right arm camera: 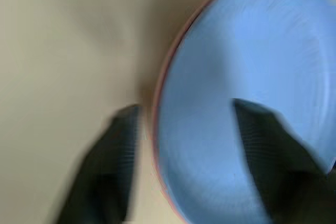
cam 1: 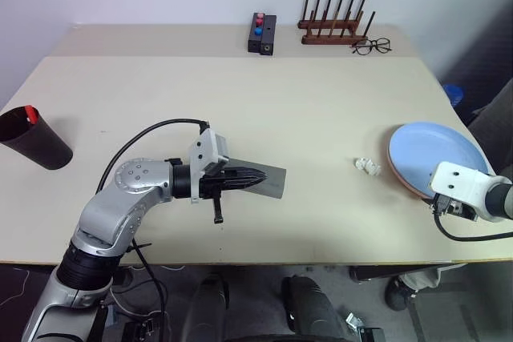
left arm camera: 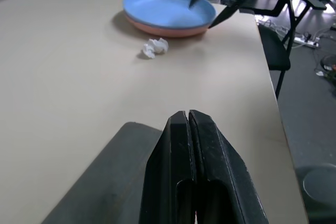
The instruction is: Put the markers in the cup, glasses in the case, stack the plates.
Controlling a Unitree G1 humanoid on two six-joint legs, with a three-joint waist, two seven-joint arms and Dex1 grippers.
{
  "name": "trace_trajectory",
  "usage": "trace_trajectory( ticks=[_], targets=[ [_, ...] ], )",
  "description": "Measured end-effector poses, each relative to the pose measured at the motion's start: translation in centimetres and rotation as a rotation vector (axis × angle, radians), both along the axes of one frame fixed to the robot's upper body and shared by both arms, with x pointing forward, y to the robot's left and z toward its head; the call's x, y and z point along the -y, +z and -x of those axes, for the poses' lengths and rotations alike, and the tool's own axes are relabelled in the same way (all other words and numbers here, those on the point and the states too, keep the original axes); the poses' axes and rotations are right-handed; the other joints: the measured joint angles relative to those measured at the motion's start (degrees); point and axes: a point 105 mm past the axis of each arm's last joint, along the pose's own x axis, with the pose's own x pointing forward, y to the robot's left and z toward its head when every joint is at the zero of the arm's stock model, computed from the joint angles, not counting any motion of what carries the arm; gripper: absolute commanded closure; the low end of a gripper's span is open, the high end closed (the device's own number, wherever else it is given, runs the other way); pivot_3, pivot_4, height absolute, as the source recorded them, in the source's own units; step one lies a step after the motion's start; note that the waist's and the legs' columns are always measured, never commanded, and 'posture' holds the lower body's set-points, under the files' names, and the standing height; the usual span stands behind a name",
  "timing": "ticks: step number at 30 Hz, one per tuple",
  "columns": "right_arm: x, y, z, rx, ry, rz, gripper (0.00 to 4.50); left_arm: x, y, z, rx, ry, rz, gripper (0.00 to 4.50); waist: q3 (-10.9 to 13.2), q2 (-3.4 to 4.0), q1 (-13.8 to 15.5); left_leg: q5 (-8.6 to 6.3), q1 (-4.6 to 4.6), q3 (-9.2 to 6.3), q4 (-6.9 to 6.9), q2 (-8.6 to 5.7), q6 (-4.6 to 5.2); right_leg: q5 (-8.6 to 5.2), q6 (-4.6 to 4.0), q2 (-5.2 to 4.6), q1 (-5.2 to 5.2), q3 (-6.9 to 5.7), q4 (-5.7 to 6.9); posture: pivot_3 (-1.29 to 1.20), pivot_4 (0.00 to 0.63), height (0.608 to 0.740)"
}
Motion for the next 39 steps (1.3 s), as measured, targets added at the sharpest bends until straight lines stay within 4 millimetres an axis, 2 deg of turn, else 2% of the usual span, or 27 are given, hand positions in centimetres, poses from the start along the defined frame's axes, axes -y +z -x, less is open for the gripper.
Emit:
trace_trajectory(
  ticks=[3,5,6,9,12,16,17,19,24,29,32,34,36,39],
  targets=[
    [-2.2,2.4,-1.4,0.095,0.060,-0.096,1.09,-0.6,0.2,-0.3,0.008,0.031,0.003,4.50,0.0,-0.01,-0.1,0.00,0.00,-0.01,0.00,0.01,0.00,0.00,0.00,0.01,0.00,-0.01,0.00,0.00,0.150,0.738],
    [-3.7,2.8,-2.1,0.118,0.102,-0.139,1.09,-1.0,0.4,-0.4,0.012,0.047,0.001,4.50,0.0,-0.04,0.1,0.00,0.00,-0.01,-0.01,0.01,0.00,0.00,0.00,0.01,0.01,-0.01,-0.02,0.00,0.150,0.738],
    [-4.5,2.6,-2.4,0.119,0.124,-0.158,1.09,-1.2,0.4,-0.5,0.013,0.054,0.002,4.50,0.0,-0.08,0.1,0.00,-0.01,-0.01,-0.01,0.01,0.00,0.00,0.00,0.01,0.01,-0.01,-0.03,0.00,0.150,0.738],
    [-7.2,0.3,-3.3,0.076,0.182,-0.211,1.09,-2.2,0.6,-0.8,0.013,0.086,-0.006,4.50,0.0,-0.04,0.3,0.00,-0.08,0.00,0.00,-0.01,0.00,0.00,0.00,-0.02,-0.04,0.00,-0.03,0.00,0.150,0.738],
    [-7.9,-1.0,-4.7,0.077,0.168,-0.224,1.09,-2.9,1.0,-1.1,0.022,0.108,-0.005,4.50,0.0,-0.03,0.2,0.00,-0.12,0.00,0.04,-0.02,0.00,0.01,-0.01,-0.02,-0.05,-0.01,-0.02,0.00,0.150,0.738],
    [-6.8,-2.2,-5.7,0.055,0.105,-0.176,1.09,-3.8,1.5,-1.3,0.035,0.138,0.000,4.50,0.0,-0.03,0.4,0.00,-0.13,-0.01,0.03,-0.02,0.00,0.01,-0.01,-0.01,-0.07,-0.01,-0.02,0.00,0.150,0.738],
    [-6.4,-2.6,-5.8,0.046,0.079,-0.165,1.32,-4.0,1.6,-1.4,0.037,0.143,-0.002,4.50,0.0,-0.03,0.3,0.00,-0.13,-0.01,0.03,-0.01,0.00,0.01,-0.01,-0.01,-0.07,-0.01,-0.02,0.00,0.150,0.738],
    [-5.6,-3.1,-6.0,0.028,0.038,-0.163,1.89,-4.2,1.6,-1.4,0.037,0.149,-0.007,4.50,0.0,-0.02,0.3,0.00,-0.12,-0.01,0.02,-0.01,0.00,0.01,-0.01,-0.01,-0.07,-0.01,-0.01,0.00,0.150,0.738],
    [-5.4,-3.3,-6.0,0.014,0.014,-0.164,4.47,-4.3,1.1,-1.3,0.021,0.163,-0.008,4.50,0.0,-0.02,0.2,0.00,-0.12,-0.01,0.01,-0.01,0.00,0.01,-0.01,0.00,-0.08,-0.01,0.00,0.00,0.150,0.738],
    [-6.2,-2.7,-6.0,0.036,0.047,-0.163,4.47,-4.2,1.0,-1.4,0.020,0.166,-0.003,4.50,0.0,-0.02,0.2,0.00,-0.12,-0.01,0.01,-0.01,0.00,0.01,0.00,0.00,-0.08,-0.01,0.00,0.00,0.150,0.738],
    [-6.9,-1.0,-6.2,0.093,0.070,-0.174,4.47,-4.1,1.1,-1.5,0.020,0.165,-0.002,4.50,0.0,-0.02,0.2,0.00,-0.12,-0.01,0.02,-0.01,0.00,0.01,0.00,0.00,-0.09,-0.01,0.00,0.00,0.150,0.738],
    [-6.6,0.4,-6.4,0.136,0.059,-0.177,4.47,-4.2,1.1,-1.6,0.021,0.166,-0.002,4.50,0.0,-0.02,0.2,0.00,-0.12,-0.01,0.02,-0.01,0.00,0.01,0.00,0.00,-0.08,-0.01,0.00,0.00,0.150,0.738],
    [-5.4,1.7,-6.3,0.164,0.028,-0.149,4.47,-4.2,1.0,-1.7,0.024,0.167,-0.006,4.50,0.0,-0.02,0.5,0.00,-0.14,-0.01,0.02,-0.01,0.00,0.01,0.00,-0.01,-0.09,-0.01,-0.01,0.00,0.150,0.738],
    [-2.2,3.8,-5.7,0.205,-0.056,-0.090,4.47,-4.5,0.6,-1.9,0.015,0.170,-0.016,4.50,0.0,-0.03,0.7,-0.01,-0.16,0.00,0.02,-0.02,0.00,0.01,0.00,-0.02,-0.08,-0.01,-0.05,0.00,0.150,0.738]
  ],
)
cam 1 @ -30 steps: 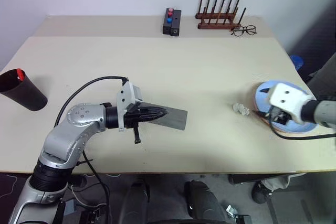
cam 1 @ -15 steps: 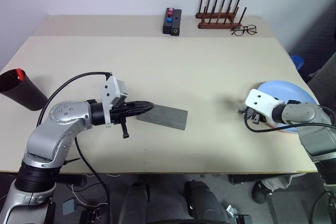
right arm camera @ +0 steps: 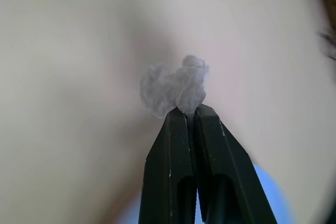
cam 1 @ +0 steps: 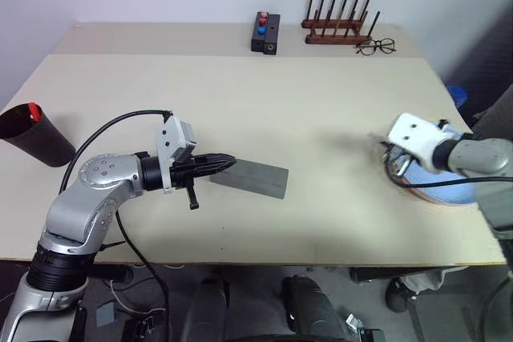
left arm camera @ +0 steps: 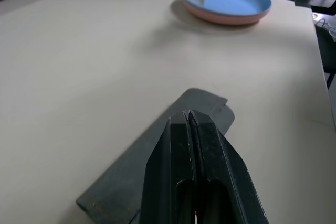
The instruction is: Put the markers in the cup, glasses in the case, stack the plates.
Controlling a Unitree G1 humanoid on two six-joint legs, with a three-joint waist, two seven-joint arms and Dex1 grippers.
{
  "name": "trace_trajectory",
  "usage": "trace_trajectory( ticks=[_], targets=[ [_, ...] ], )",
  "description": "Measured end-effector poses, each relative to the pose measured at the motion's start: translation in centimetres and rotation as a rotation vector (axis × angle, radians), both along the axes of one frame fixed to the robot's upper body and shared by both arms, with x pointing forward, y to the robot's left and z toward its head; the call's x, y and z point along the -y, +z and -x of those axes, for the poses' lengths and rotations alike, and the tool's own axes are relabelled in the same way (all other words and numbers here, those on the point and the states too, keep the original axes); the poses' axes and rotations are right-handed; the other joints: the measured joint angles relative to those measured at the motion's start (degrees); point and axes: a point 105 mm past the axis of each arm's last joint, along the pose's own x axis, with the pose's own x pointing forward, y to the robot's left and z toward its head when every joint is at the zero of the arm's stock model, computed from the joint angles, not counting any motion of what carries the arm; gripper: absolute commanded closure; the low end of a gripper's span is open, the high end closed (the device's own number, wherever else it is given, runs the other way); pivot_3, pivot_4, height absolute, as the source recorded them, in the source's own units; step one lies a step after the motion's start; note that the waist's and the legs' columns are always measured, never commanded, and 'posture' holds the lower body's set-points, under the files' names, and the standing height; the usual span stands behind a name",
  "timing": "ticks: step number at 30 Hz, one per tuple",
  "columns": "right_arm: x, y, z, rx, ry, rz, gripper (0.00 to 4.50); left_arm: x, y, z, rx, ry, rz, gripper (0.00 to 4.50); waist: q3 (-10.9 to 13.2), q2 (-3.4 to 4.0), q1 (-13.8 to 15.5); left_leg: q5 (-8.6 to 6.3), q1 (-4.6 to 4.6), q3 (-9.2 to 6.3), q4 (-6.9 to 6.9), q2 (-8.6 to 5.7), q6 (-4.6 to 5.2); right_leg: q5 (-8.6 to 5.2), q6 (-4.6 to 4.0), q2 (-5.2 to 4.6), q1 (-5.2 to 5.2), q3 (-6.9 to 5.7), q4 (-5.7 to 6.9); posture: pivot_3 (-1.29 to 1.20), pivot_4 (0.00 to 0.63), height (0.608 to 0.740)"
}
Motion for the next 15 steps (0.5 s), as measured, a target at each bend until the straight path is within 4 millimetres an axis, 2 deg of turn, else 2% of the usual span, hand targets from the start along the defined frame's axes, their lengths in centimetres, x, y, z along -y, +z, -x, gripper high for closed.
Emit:
trace_trajectory(
  ticks=[2,6,7,9,13,15],
  targets=[
    [2.0,-0.2,0.7,-0.026,-0.056,0.023,4.47,-0.2,-0.2,-0.1,0.002,0.003,-0.008,4.50,0.0,-0.01,-0.1,0.00,0.01,0.00,-0.01,0.01,0.01,0.00,0.00,0.00,0.00,0.00,0.00,0.00,0.150,0.738],
    [3.9,-3.4,2.1,-0.145,-0.101,0.016,4.47,-0.2,-0.4,0.0,-0.001,-0.004,-0.017,4.50,0.0,0.02,-0.6,-0.01,0.04,0.03,-0.01,0.01,0.01,0.00,0.00,0.00,0.00,0.02,0.04,0.00,0.150,0.738],
    [4.2,-4.0,2.2,-0.164,-0.111,0.010,3.89,-0.1,-0.5,0.0,-0.003,-0.006,-0.019,4.50,0.0,0.04,-0.7,0.00,0.04,0.04,-0.01,0.01,0.01,0.00,-0.01,0.01,-0.02,0.04,0.05,0.00,0.150,0.738],
    [4.5,-4.2,2.2,-0.169,-0.121,0.000,3.17,-0.1,-0.5,0.0,-0.003,-0.007,-0.021,4.50,0.0,0.05,-1.1,0.00,0.05,0.04,-0.01,0.01,0.01,0.00,0.00,0.01,-0.02,0.04,0.07,0.00,0.150,0.738],
    [4.0,-2.9,1.4,-0.115,-0.103,-0.002,1.14,-0.1,-0.6,-0.1,0.000,0.008,-0.027,4.50,0.0,0.05,-1.7,0.00,0.05,0.03,-0.02,0.01,0.01,0.00,0.00,0.01,-0.02,0.04,0.06,0.00,0.150,0.738],
    [3.6,-2.3,1.1,-0.088,-0.081,-0.005,1.14,-0.3,-0.7,-0.2,0.001,0.021,-0.027,4.50,0.0,0.05,-1.9,0.00,0.05,0.03,-0.05,0.01,0.01,-0.01,0.01,0.02,-0.03,0.04,0.06,0.00,0.150,0.738]
  ],
)
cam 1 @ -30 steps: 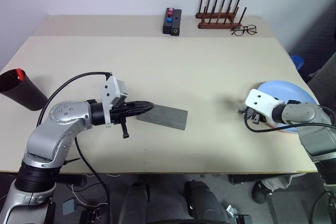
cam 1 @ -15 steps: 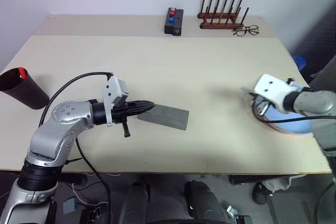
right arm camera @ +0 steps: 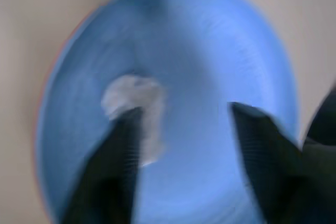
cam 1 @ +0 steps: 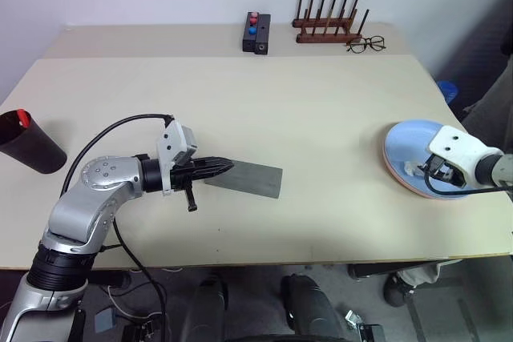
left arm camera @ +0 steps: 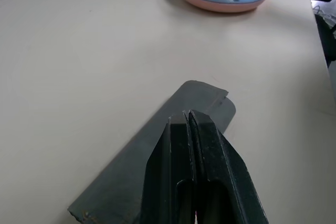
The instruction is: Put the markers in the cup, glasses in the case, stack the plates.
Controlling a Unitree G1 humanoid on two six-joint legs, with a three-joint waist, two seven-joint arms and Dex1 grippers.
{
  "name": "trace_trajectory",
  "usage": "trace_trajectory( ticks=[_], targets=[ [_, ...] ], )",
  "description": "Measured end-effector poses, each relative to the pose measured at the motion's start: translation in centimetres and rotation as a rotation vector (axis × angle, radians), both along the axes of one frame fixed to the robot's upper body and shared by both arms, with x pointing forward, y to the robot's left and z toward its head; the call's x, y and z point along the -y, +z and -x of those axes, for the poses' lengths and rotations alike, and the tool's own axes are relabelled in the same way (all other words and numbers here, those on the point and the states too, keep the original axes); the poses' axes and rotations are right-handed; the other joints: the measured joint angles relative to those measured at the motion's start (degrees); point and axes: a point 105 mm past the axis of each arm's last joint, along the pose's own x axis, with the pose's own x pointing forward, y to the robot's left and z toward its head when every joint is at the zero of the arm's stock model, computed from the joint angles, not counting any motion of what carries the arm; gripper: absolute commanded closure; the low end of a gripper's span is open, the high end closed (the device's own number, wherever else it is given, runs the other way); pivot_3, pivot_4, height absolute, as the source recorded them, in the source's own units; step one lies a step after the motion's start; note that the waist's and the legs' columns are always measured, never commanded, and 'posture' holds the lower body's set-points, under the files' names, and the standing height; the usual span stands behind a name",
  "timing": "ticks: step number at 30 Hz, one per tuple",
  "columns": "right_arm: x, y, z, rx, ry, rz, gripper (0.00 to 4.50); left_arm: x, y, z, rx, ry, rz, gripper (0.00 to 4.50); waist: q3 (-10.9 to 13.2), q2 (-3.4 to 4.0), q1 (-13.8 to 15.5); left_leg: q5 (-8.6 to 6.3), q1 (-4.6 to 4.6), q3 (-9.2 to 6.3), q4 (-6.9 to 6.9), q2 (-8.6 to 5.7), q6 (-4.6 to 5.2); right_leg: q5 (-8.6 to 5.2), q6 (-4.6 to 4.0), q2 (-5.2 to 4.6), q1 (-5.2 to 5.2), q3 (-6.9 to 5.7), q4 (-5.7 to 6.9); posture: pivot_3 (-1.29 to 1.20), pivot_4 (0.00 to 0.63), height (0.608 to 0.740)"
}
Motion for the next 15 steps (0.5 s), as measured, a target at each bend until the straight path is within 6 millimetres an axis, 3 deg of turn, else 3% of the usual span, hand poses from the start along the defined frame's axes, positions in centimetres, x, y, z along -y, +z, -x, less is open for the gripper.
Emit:
trace_trajectory(
  ticks=[2,4,8,12,15],
  targets=[
    [-1.0,0.4,-0.3,0.023,0.047,-0.021,1.14,-0.4,0.1,-0.3,0.018,0.034,-0.002,4.50,0.0,0.00,0.0,0.00,0.00,0.00,-0.02,0.01,0.00,0.00,0.00,0.01,0.00,0.00,0.00,0.00,0.150,0.738],
    [-3.3,0.9,-0.8,0.064,0.137,-0.102,1.14,-1.8,0.3,-1.3,0.050,0.130,-0.002,4.50,0.0,-0.01,-0.1,0.00,0.03,0.00,-0.03,0.01,0.00,0.00,0.00,0.02,0.01,0.00,0.00,0.00,0.150,0.738],
    [-8.8,1.9,-1.4,0.128,0.316,-0.329,1.14,-6.8,0.3,-2.7,0.105,0.411,-0.008,4.50,0.0,-0.01,-0.3,0.00,0.05,-0.01,-0.11,0.03,0.00,0.00,0.04,0.03,0.00,0.00,0.01,0.00,0.150,0.738],
    [-11.5,2.1,-1.6,0.132,0.393,-0.493,1.14,-11.7,-1.7,-1.3,0.074,0.627,-0.032,4.50,0.0,-0.04,0.1,-0.01,0.02,0.00,-0.13,0.02,0.01,-0.02,0.05,0.00,0.01,0.00,-0.04,0.00,0.150,0.738],
    [-12.4,1.9,-1.9,0.125,0.421,-0.550,1.14,-13.1,-2.2,-0.3,0.063,0.694,-0.042,4.50,0.0,-0.08,0.7,0.00,0.02,-0.01,-0.07,0.02,0.00,0.00,-0.01,0.00,0.02,-0.02,-0.03,0.00,0.150,0.738]
  ],
)
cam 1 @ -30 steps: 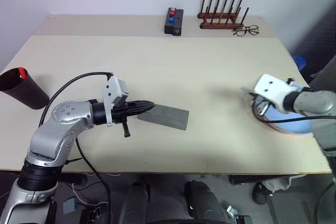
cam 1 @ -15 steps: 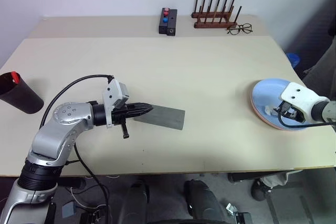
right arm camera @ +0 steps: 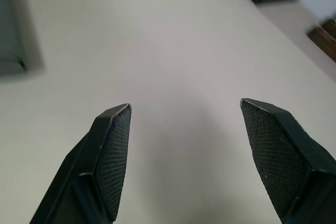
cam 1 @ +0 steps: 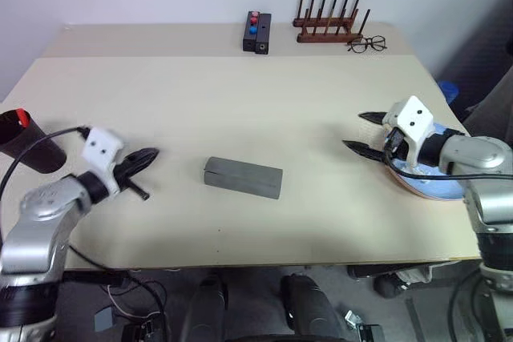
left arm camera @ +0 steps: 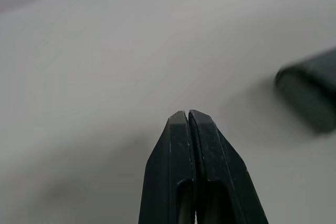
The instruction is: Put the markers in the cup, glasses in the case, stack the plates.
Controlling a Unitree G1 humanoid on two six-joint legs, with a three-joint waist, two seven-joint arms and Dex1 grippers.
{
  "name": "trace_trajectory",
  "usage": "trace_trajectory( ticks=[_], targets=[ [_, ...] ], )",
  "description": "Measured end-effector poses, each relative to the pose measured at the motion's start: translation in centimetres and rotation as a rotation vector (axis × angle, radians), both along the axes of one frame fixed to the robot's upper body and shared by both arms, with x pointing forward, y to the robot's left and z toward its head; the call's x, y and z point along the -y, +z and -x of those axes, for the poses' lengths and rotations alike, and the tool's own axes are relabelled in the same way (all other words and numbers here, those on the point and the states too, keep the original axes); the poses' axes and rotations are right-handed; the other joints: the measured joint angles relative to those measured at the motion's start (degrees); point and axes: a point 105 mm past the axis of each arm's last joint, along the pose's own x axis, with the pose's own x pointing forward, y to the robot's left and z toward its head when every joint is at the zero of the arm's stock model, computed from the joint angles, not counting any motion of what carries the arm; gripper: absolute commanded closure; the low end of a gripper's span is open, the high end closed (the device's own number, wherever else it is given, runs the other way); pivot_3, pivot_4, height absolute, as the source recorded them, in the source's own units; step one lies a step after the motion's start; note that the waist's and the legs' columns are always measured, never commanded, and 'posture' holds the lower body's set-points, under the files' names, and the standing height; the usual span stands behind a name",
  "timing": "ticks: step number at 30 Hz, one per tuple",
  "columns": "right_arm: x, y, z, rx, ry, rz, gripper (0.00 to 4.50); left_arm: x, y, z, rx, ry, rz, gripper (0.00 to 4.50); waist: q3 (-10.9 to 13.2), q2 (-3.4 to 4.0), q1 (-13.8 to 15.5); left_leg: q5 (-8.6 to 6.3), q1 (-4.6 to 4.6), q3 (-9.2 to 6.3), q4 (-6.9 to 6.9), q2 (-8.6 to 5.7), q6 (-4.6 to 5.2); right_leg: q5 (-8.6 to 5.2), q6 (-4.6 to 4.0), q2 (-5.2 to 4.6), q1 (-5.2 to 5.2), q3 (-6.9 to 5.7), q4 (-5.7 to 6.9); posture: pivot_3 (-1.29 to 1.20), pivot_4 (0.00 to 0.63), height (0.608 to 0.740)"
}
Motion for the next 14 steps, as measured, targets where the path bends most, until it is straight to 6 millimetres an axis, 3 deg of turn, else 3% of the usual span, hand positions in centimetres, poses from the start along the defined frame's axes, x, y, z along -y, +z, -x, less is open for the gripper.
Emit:
trace_trajectory(
  ticks=[3,14],
  targets=[
    [0.0,-0.5,-0.4,-0.020,0.007,-0.029,1.14,-0.7,0.2,0.6,0.009,0.033,-0.005,4.50,0.0,0.00,0.3,-0.01,0.01,0.02,0.05,-0.01,-0.01,0.02,-0.04,-0.02,0.02,0.01,-0.03,0.00,0.150,0.738],
    [-1.0,-2.1,-1.0,-0.065,0.030,-0.037,1.14,-0.4,0.2,1.1,0.037,0.063,0.034,4.50,0.0,0.01,0.3,0.00,0.01,0.02,-0.02,0.01,-0.01,0.03,-0.05,0.01,-0.02,0.01,0.00,0.00,0.150,0.738]
  ],
)
